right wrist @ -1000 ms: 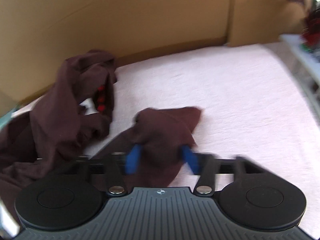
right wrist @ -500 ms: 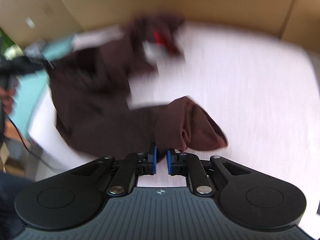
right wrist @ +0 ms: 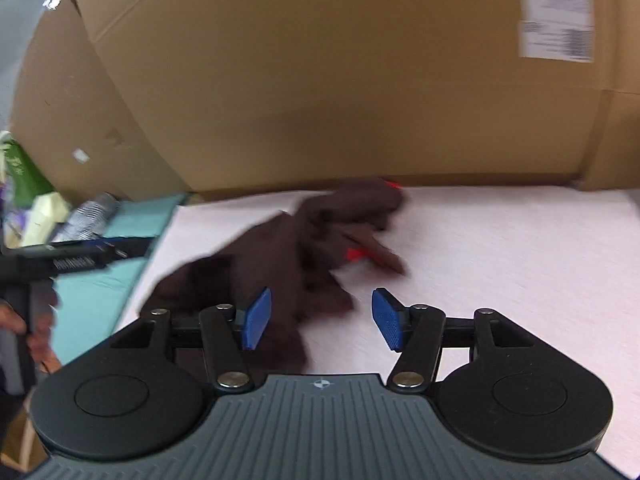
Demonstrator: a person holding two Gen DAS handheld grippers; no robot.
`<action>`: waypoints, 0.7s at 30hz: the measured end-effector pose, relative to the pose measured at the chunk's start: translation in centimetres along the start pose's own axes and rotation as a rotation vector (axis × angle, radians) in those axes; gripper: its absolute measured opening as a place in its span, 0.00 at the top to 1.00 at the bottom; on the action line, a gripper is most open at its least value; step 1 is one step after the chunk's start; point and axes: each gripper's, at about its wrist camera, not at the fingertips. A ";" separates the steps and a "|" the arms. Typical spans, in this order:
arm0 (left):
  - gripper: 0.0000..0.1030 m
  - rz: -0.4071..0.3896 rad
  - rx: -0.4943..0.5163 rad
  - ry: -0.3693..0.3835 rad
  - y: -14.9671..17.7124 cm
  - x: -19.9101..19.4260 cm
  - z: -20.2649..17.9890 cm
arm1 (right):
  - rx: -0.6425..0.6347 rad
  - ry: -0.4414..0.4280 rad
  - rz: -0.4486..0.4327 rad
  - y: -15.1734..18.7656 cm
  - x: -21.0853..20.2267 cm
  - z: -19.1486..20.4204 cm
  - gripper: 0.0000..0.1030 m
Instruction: Fold clothes
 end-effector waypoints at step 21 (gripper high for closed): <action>1.00 -0.049 -0.280 0.032 -0.6 -1.3 6.2 | 0.168 -0.032 -0.282 -1.1 -7.2 -2.5 0.96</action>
Point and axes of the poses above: each gripper's, at about its wrist camera, not at the fingertips, and x roughly the way its jaws point, z to its left, y to its underside, and after that the axes turned 14 degrees about z, right-handed
